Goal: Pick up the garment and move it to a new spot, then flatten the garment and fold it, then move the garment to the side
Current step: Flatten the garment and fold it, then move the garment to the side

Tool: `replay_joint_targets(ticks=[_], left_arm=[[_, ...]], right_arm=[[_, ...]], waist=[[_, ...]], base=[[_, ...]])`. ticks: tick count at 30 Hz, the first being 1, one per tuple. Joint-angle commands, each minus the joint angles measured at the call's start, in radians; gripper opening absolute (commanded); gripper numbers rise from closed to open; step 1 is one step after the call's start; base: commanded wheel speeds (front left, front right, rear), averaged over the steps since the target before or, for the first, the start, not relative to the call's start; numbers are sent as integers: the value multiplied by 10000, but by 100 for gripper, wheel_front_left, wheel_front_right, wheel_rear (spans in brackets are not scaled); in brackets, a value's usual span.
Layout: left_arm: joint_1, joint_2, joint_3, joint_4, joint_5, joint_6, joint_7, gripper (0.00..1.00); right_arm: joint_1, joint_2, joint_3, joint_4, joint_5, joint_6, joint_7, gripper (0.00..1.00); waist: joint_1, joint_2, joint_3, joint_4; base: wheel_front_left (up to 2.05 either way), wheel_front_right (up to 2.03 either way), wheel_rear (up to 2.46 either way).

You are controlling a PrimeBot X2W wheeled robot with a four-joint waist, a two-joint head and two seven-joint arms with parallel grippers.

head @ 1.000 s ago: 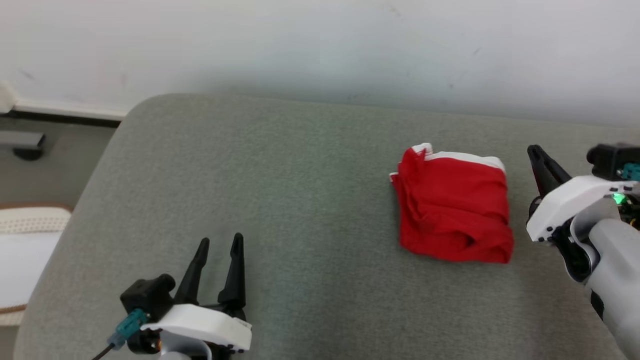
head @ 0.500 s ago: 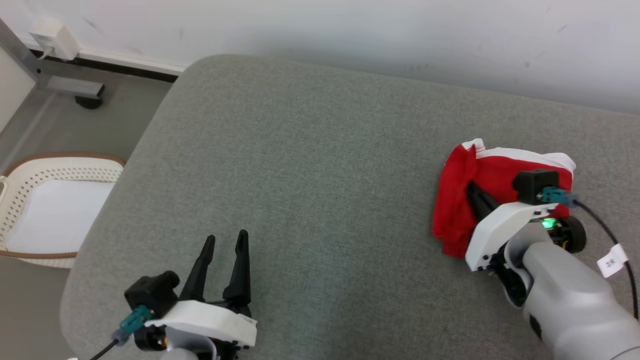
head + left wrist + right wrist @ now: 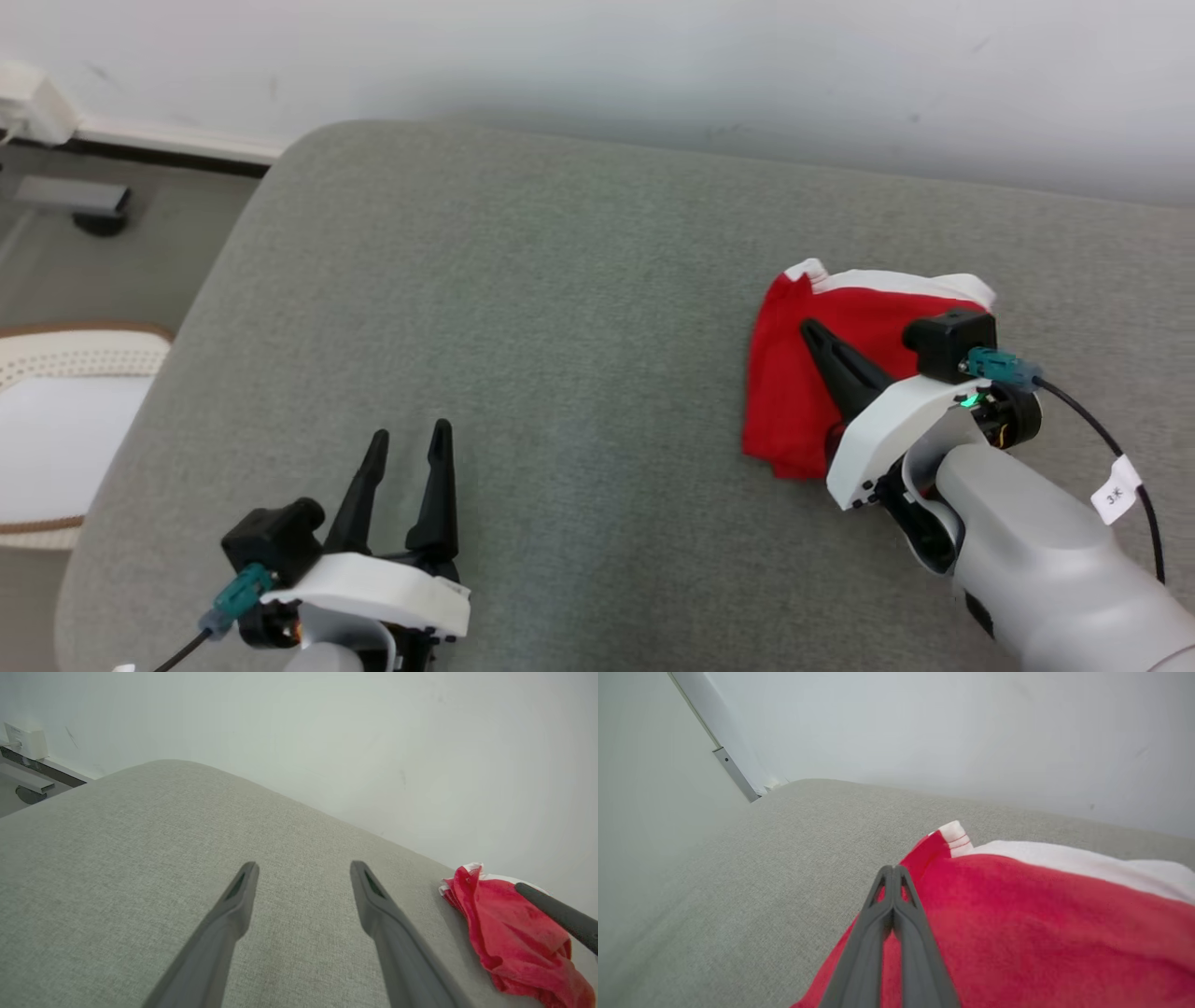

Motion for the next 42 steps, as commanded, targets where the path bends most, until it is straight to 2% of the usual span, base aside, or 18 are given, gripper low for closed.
replay_joint_targets(ticks=[1, 2, 3, 5, 6, 7, 13, 22, 28, 31, 35, 42], left_arm=[[111, 40, 71, 14, 100, -29, 6, 100], [168, 41, 133, 21, 167, -30, 6, 100], [221, 41, 196, 18, 247, -56, 6, 100], [288, 39, 342, -41, 388, -91, 6, 100], [349, 40, 397, -55, 440, -97, 6, 100], [403, 50, 475, -82, 506, -119, 6, 100], [636, 84, 857, -296, 744, -239, 6, 100], [970, 65, 1368, -820, 1262, -352, 6, 100], [1281, 44, 1648, -1159, 1495, -529, 6, 100], [1536, 40, 1763, -1216, 1630, -651, 6, 100], [1781, 40, 1851, -1160, 1708, -769, 6, 100], [1715, 38, 1801, -1081, 1724, -846, 6, 100]], right_arm=[[69, -160, -13, -120, -8, -24, -67, 0], [93, -270, -42, -280, -28, -24, -84, 2], [83, -409, -153, -478, -80, -24, -84, 12], [128, -687, -429, -882, -270, -24, -79, 47], [214, -817, -607, -1083, -391, -24, -80, 70], [316, -946, -777, -1289, -548, -24, -79, 100], [1057, -1590, -1994, -2181, -1575, -24, -76, 100], [3312, -1924, -5011, -3675, -3241, -24, -79, 100], [5433, -1422, -7628, -5214, -4576, -24, -78, 100], [6438, -1052, -8470, -6163, -5240, -24, -78, 100], [7398, -572, -8975, -7076, -5749, -24, -78, 100], [7831, -283, -9006, -7365, -6086, -24, -79, 100]], waist=[[-1, -1, -284, -336], [-1, -1, -388, -471], [-1, -1, -486, -608], [-1, -1, -678, -894], [-1, -1, -778, -1034], [-1, -1, -871, -1170], [-1, -1, -1307, -1853], [-1, -1, -1686, -2317], [-1, -1, -1806, -2316], [-1, -1, -1876, -2413], [-1, -1, -1891, -2569], [-1, -1, -1744, -2610]], base=[[0, 0, 0], [0, 0, 0], [0, 0, 0], [0, 0, 0], [0, 0, 0], [0, 0, 0], [0, 0, 0], [0, 0, 0], [0, 0, 0], [0, 0, 0], [0, 0, 0], [0, 0, 0]])
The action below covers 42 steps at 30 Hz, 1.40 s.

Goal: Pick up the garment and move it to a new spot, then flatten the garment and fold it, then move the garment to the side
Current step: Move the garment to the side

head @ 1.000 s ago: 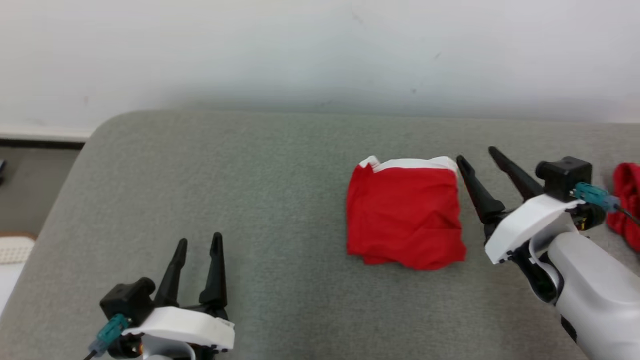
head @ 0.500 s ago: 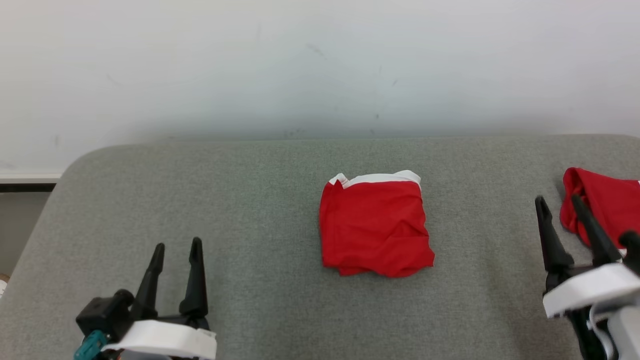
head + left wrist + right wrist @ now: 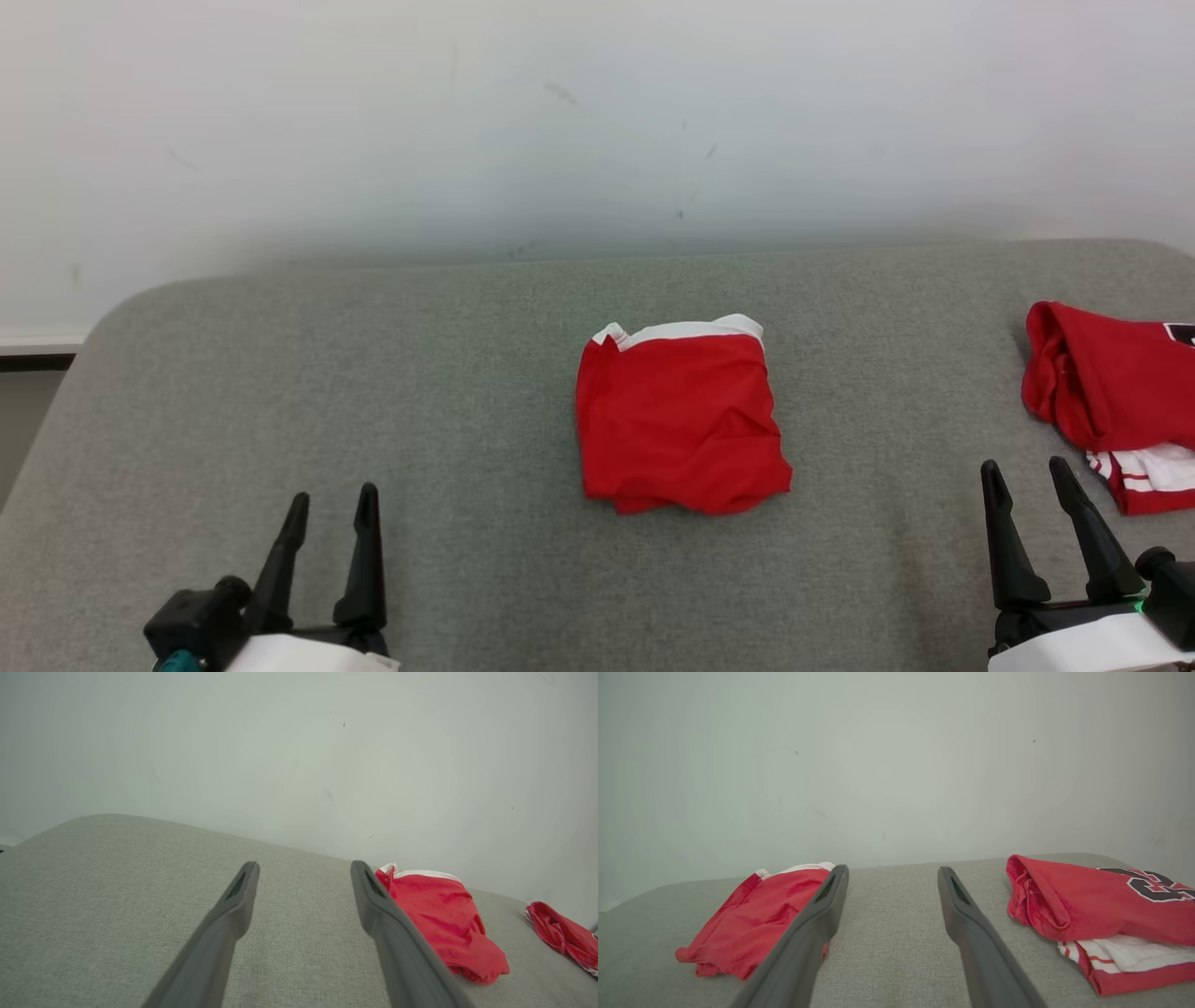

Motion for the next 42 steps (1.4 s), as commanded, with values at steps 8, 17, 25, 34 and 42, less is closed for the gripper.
replay_joint_targets(ticks=[8, 17, 25, 34, 42], left_arm=[[-142, 33, -132, 88, 291, -70, 6, 100], [-399, 37, -376, 192, 312, -85, 6, 100], [-804, 33, -725, 157, 175, -49, 6, 100], [-1089, 35, -1241, 119, -201, 118, 6, 100], [-1167, 32, -1319, 63, -274, 179, 6, 100]], right_arm=[[-369, 94, 151, 436, -19, -24, -16, 100], [-2161, 148, 913, 2037, 666, -25, 1322, 100], [-4659, -187, 1380, 4132, 1604, -25, 2724, 100], [-6095, -578, 1905, 6681, 2384, -25, 3986, 100], [-6388, -827, 2216, 8000, 3061, -25, 4624, 100]], waist=[[1, 0, 131, 253], [1, 0, 205, 821], [1, 0, 717, 1821], [1, 0, 1263, 3080], [1, 0, 1569, 3668]], base=[[0, 0, 0], [0, 0, 0], [0, 0, 0], [0, 0, 0], [0, 0, 0]])
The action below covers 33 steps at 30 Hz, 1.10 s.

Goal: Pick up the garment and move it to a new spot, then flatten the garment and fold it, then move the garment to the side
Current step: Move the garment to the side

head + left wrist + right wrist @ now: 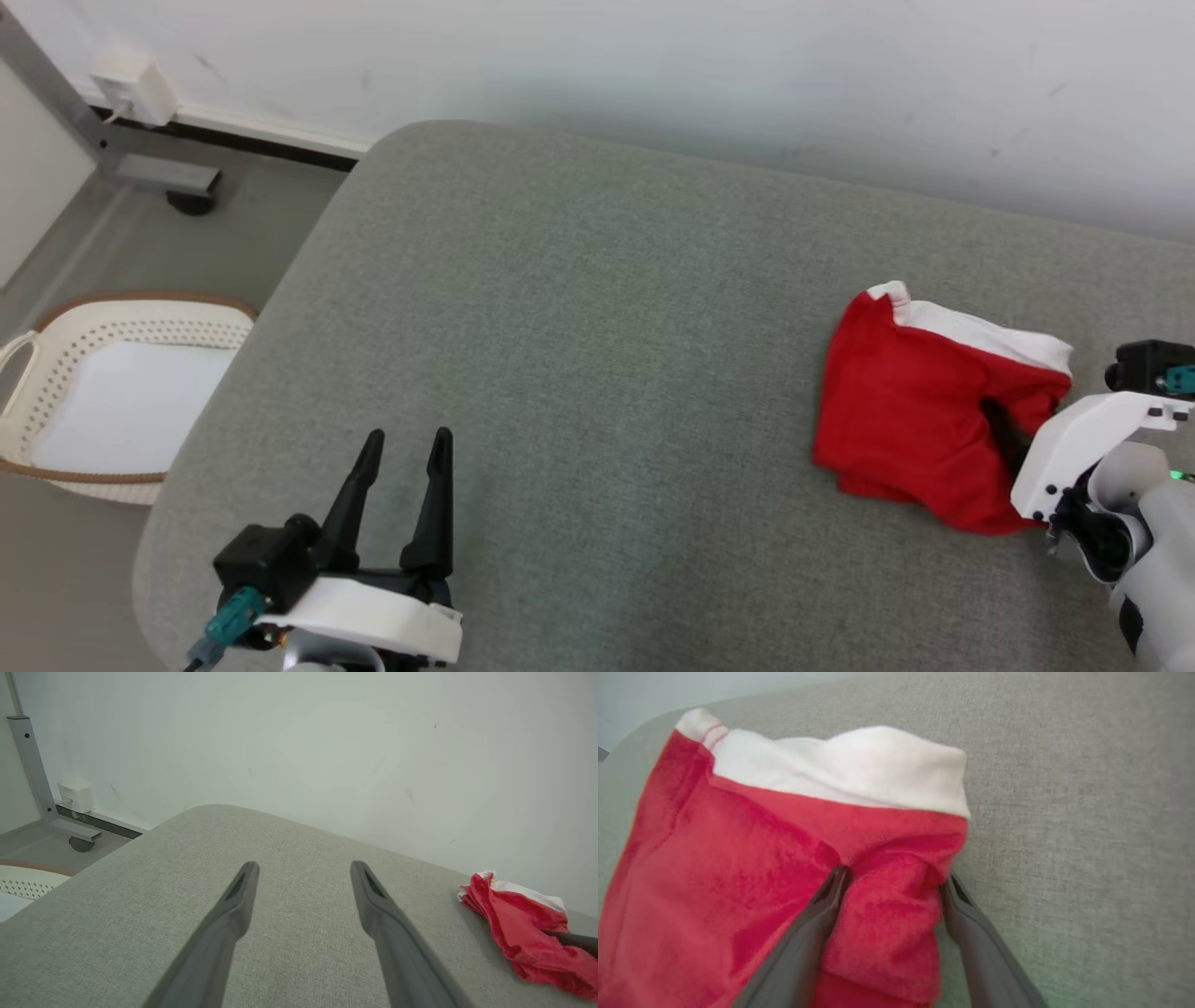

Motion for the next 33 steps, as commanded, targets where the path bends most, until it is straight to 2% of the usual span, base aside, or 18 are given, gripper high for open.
replay_joint_targets(ticks=[1, 5, 6, 7, 8, 9, 18, 31, 33], left_arm=[[-100, 33, 17, -46, -68, 25, 6, 100], [-92, 33, 58, -58, -109, 54, 6, 100], [-98, 33, 76, -62, -116, 60, 6, 100], [-102, 33, 94, -61, -111, 71, 6, 100], [-104, 33, 108, -54, -89, 79, 6, 100], [-103, 33, 122, -49, -52, 76, 6, 100], [6, 35, 76, -40, 385, -86, 6, 100], [-296, 33, -772, 407, 665, -323, 6, 100], [-314, 33, -843, 425, 658, -334, 6, 100]], right_arm=[[-82, -133, 12, 363, 172, -25, 161, 100], [-55, -96, 128, 1034, 332, -32, 495, 100], [-79, -96, 163, 1109, 363, -32, 496, 65], [-97, -93, 199, 1171, 405, -32, 482, 42], [-107, -65, 234, 1196, 440, -32, 456, 24], [-128, -50, 270, 1162, 471, -32, 356, 0], [-292, -67, 827, 551, 692, -29, -642, 0], [-123, -379, 1999, -338, 1262, -28, -1118, 0], [-103, -390, 2085, -417, 1302, -26, -1162, 0]], waist=[[-1, 0, 142, 171], [-1, 0, 216, 228], [-1, 0, 226, 226], [-1, 0, 227, 216], [-1, 0, 213, 191], [-1, 0, 194, 159], [-1, 0, -474, -724], [-1, 0, -1073, -3495], [-1, 0, -1086, -3724]], base=[[0, 0, 0], [0, 0, 0], [0, 0, 0], [0, 0, 0], [0, 0, 0], [0, 0, 0], [0, 0, 0], [0, 0, 0], [0, 0, 0]])
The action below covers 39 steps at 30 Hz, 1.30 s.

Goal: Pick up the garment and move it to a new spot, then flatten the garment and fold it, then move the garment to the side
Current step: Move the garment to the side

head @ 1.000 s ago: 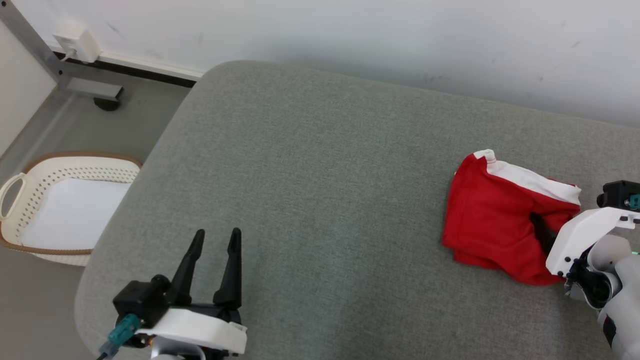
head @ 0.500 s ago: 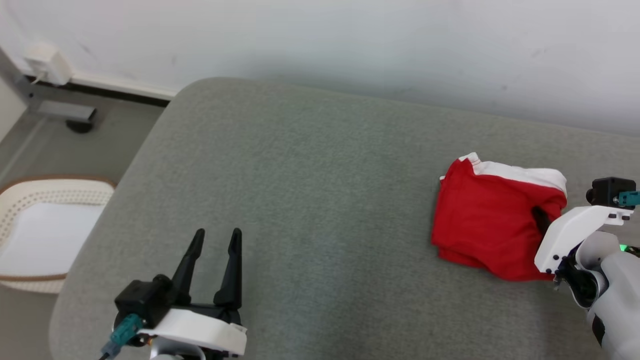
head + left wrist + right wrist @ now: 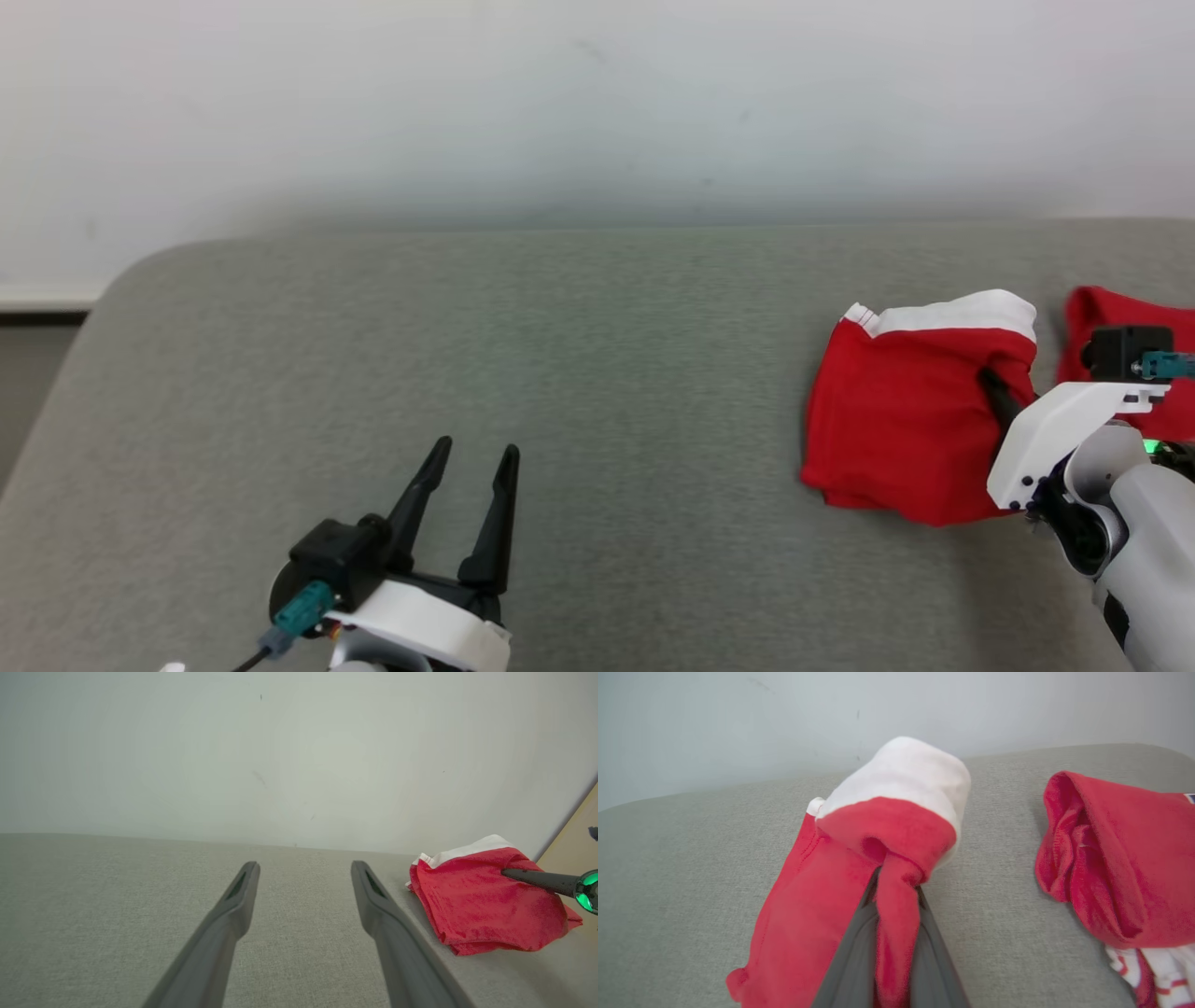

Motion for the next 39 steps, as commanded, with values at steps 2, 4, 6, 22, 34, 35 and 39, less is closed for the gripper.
replay_joint_targets(ticks=[2, 4, 6, 22, 34, 35, 39], left_arm=[[-118, 38, -137, 29, 39, -45, 6, 100], [-159, 35, -323, 57, 18, -53, 6, 100], [-230, 36, -541, 117, -37, -62, 6, 100], [-997, 146, -1652, 280, -293, -72, 6, 100], [-1515, 463, -1692, 337, -145, -73, 7, 100], [-1562, 487, -1711, 317, -118, -73, 7, 100], [-1729, 575, -1740, 248, -45, -74, 7, 100]], right_arm=[[139, -31, 182, -216, 155, -28, -130, 0], [165, -43, 345, -367, 270, -28, -171, 0], [180, -96, 461, -517, 408, -28, -270, 0], [-379, -648, 1399, -1312, 1039, -27, -939, 0], [-1950, -2973, 2954, -2789, 1298, -27, -225, 0], [-2038, -3235, 3029, -2922, 1461, -28, -128, 0], [-2387, -4377, 3388, -3429, 1938, -28, 80, 0]], waist=[[0, -1, -175, -1185], [0, -1, -141, -1614], [0, -1, -77, -1977], [0, -1, 800, -2610], [0, -1, 2339, -1690], [0, -1, 2472, -1620], [0, -1, 2922, -1422]], base=[[0, 0, 0], [0, 0, 0], [0, 0, 0], [0, 0, 0], [0, 0, 0], [0, 0, 0], [0, 0, 0]])
